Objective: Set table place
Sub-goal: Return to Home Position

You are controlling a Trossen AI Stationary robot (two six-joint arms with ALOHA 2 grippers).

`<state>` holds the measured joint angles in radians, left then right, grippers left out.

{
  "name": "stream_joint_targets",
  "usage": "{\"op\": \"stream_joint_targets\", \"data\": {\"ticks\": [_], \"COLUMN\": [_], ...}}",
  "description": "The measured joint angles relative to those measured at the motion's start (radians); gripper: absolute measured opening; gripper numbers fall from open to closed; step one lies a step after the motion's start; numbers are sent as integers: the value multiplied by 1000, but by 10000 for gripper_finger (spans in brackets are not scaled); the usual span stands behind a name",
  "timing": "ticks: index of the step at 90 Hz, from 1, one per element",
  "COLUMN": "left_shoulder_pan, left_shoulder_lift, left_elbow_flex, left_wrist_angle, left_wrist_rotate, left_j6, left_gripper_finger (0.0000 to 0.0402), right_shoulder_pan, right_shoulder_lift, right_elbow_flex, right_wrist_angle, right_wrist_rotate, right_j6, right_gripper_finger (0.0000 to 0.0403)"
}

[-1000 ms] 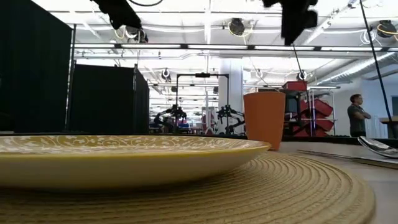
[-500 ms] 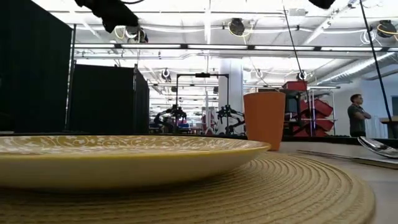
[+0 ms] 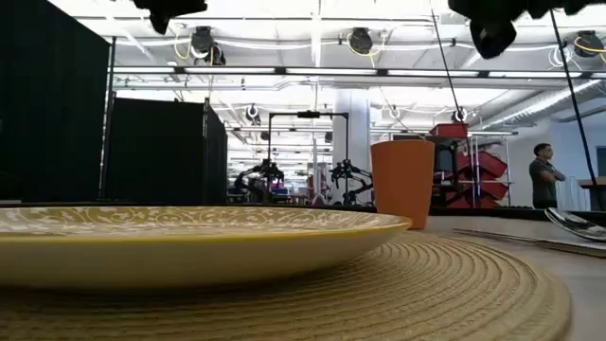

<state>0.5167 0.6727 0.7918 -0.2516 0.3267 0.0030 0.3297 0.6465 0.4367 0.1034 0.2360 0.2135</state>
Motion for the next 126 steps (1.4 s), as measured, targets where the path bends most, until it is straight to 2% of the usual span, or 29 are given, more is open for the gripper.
{"op": "stream_joint_targets", "data": {"ticks": [23,33,55,69,96,126], "left_shoulder_pan": [0,0,0,0,-2,-12], "left_shoulder_lift": [-21,-21,-21,-21,-21,-24], "left_elbow_flex": [-132,-164,-166,-166,-166,-172], "left_wrist_angle": [146,216,222,220,224,307], "left_wrist_rotate": [-40,-46,-47,-47,-47,-49], "left_j6": [-59,-77,-114,-151,-155,-182], "left_gripper_finger": [83,83,83,83,83,83], "right_shoulder_pan": [-42,-49,-49,-49,-46,-46], "right_shoulder_lift": [-77,-116,-211,-269,-352,-462], "right_elbow_flex": [-93,-122,-158,-161,-161,-161], "right_wrist_angle": [-3,-7,-18,-93,-118,-204], "right_wrist_rotate": [-106,-111,-166,-165,-167,-167], "right_j6": [-33,-28,-24,-8,-19,-49], "right_gripper_finger": [153,153,153,153,153,153]}}
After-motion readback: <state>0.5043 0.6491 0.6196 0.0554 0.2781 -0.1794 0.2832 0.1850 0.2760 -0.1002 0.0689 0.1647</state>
